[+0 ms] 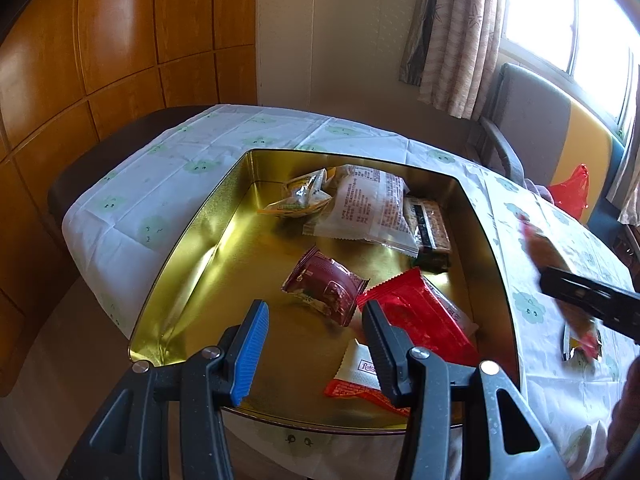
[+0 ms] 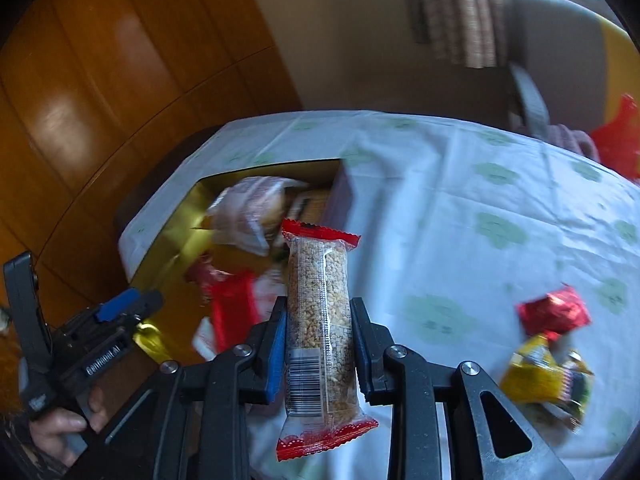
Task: Organize snacks
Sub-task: 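Carry the granola bar into the gold tin and open the right gripper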
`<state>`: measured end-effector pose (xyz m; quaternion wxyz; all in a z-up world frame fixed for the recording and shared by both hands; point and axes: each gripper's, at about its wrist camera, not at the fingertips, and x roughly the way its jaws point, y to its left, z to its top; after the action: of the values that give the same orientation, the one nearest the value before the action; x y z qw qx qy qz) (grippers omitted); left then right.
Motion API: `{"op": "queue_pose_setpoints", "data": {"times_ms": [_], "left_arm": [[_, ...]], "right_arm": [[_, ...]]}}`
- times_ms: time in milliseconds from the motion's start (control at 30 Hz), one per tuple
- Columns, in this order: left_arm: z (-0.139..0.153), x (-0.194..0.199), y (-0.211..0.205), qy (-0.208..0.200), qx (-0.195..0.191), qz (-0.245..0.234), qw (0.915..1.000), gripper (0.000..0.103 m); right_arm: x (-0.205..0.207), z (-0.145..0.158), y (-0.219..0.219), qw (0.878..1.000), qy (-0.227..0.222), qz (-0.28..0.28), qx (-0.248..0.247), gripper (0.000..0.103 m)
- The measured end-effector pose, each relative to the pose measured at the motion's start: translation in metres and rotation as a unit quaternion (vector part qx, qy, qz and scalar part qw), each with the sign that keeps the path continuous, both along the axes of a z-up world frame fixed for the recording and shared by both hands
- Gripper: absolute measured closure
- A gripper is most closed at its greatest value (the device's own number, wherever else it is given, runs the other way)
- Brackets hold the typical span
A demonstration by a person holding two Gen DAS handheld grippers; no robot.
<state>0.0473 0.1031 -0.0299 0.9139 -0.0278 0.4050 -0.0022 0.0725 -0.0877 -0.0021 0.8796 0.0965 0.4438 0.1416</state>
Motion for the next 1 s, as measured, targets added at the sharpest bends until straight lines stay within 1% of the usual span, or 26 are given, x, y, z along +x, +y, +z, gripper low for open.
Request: {"op": "queue_pose_setpoints", "data": {"times_ms": [167, 200, 233, 267, 300, 333, 433, 667, 1000], "left_arm": [[-0.005, 0.002, 0.003, 0.008, -0.005, 0.004, 1.0000, 0.053], [-0.006, 0.002, 0.004, 0.009, -0.006, 0.003, 0.9999, 0.053], [-0.006, 0.002, 0.004, 0.010, -0.006, 0.002, 0.9999, 0.053], [-0.007, 0.002, 0.003, 0.010, -0.006, 0.001, 0.9999, 0.053], [-0.007, 0.002, 0.003, 0.010, -0.006, 0.000, 0.9999, 0.053], [-0.008, 0.002, 0.002, 0.010, -0.006, -0.002, 0.9999, 0.053], [-0.009, 0.001, -0.001, 0.013, -0.004, -0.006, 0.9999, 0.053], [-0.006, -0.002, -0.009, 0.008, 0.001, -0.016, 0.9998, 0.053], [0.004, -0.009, -0.019, -0.005, 0.010, -0.033, 0.9994, 0.053]], "right_arm": [[0.031, -0.009, 0.045, 1.000, 0.007, 0.027, -0.010, 0.072], [0.035, -0.012, 0.051, 0.999, 0.008, 0.030, -0.015, 0.069], [0.039, -0.014, 0.052, 0.999, 0.005, 0.031, -0.021, 0.069], [0.042, -0.017, 0.055, 0.999, 0.004, 0.030, -0.027, 0.063], [0.042, -0.017, 0.054, 0.999, 0.003, 0.024, -0.031, 0.061], [0.042, -0.018, 0.053, 0.999, 0.001, 0.019, -0.031, 0.061], [0.036, -0.019, 0.044, 1.000, -0.004, 0.011, -0.022, 0.059], [0.013, -0.014, 0.031, 0.999, -0.025, -0.002, -0.024, 0.058], [-0.016, -0.005, 0.024, 0.997, -0.055, -0.014, -0.051, 0.045]]}}
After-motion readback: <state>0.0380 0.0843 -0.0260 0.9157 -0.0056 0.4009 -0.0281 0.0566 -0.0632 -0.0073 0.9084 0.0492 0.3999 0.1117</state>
